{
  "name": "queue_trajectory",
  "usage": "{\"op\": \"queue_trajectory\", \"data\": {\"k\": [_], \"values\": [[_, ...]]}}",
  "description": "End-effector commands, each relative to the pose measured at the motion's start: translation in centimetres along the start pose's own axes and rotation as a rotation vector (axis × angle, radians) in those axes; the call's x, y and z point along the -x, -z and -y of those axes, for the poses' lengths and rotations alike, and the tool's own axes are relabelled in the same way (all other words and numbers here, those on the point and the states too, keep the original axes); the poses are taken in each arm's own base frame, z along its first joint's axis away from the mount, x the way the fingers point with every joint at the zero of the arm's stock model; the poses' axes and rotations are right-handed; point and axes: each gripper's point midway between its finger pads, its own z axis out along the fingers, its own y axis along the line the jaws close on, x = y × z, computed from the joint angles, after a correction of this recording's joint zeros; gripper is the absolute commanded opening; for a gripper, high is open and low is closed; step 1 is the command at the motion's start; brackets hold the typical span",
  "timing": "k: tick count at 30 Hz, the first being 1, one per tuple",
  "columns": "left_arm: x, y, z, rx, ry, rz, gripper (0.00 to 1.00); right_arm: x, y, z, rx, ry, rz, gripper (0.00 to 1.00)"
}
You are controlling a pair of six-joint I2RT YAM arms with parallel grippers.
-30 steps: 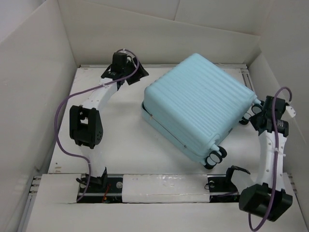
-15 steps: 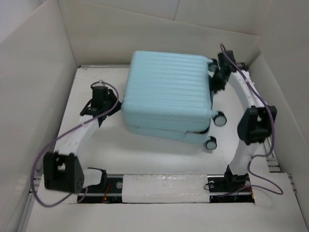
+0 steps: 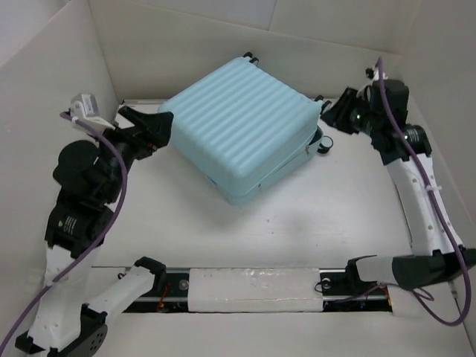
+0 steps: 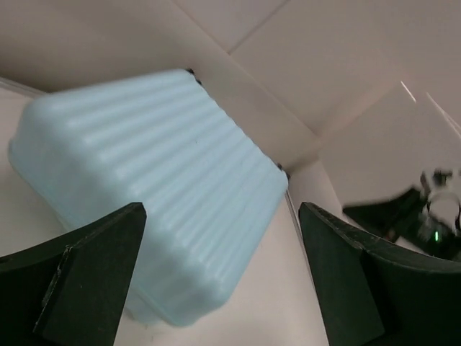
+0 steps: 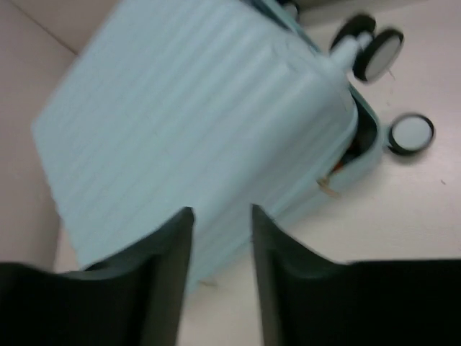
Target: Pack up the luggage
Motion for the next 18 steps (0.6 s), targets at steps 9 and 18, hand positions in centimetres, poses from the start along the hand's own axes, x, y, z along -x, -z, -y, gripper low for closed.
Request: {"op": "queue_trajectory", "data": {"k": [9, 18], "values": [[2.6, -24.2, -14.5, 0.293, 0.068, -0.083, 0.75, -12.7, 1.0, 7.5, -0.122, -0.005, -0.202, 0.0], [-1.8, -33.9, -22.9, 0.18, 0.234, -0.258, 0.73, -14.2, -1.4, 9.5, -0.102, -0.072, -0.258, 0.27]]}}
